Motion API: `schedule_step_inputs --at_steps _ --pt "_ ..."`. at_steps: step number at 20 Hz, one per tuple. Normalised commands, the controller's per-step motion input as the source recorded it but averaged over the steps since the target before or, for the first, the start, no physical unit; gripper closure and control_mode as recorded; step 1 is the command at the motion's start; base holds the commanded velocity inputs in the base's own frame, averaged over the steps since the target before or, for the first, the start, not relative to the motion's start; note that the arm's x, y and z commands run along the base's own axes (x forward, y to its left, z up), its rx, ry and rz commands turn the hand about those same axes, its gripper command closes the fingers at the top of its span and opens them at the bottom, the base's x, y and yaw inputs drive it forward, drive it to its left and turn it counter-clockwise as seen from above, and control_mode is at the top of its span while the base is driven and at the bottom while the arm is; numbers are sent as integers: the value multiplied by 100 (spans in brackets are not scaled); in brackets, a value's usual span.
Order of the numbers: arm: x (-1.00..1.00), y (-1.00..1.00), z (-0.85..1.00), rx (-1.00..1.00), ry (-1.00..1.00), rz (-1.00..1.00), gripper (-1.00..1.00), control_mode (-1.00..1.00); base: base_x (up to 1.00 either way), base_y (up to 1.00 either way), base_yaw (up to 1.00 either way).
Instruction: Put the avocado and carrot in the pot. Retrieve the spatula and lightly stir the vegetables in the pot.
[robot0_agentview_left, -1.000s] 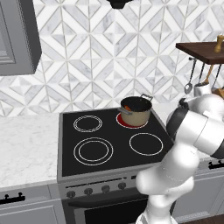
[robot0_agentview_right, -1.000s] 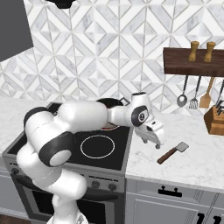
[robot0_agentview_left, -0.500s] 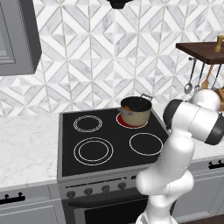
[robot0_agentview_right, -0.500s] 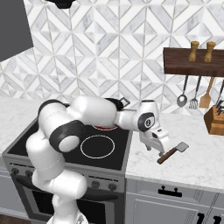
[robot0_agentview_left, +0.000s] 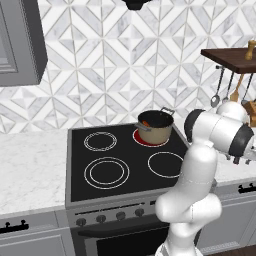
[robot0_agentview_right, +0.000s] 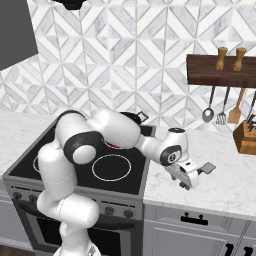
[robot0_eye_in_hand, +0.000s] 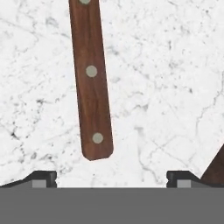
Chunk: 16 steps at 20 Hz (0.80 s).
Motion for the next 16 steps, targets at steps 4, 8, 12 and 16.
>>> schedule_step_inputs --at_steps 4,8,12,16 --pt "15 -5 -33 0 -12 0 -100 -100 0 0 0" --pt "33 -4 -19 0 -7 0 -100 -100 0 0 0" --pt "19 -32 -18 1 -5 4 -100 -100 0 0 0" --pt "18 -25 -21 0 -2 6 -100 -100 0 0 0"
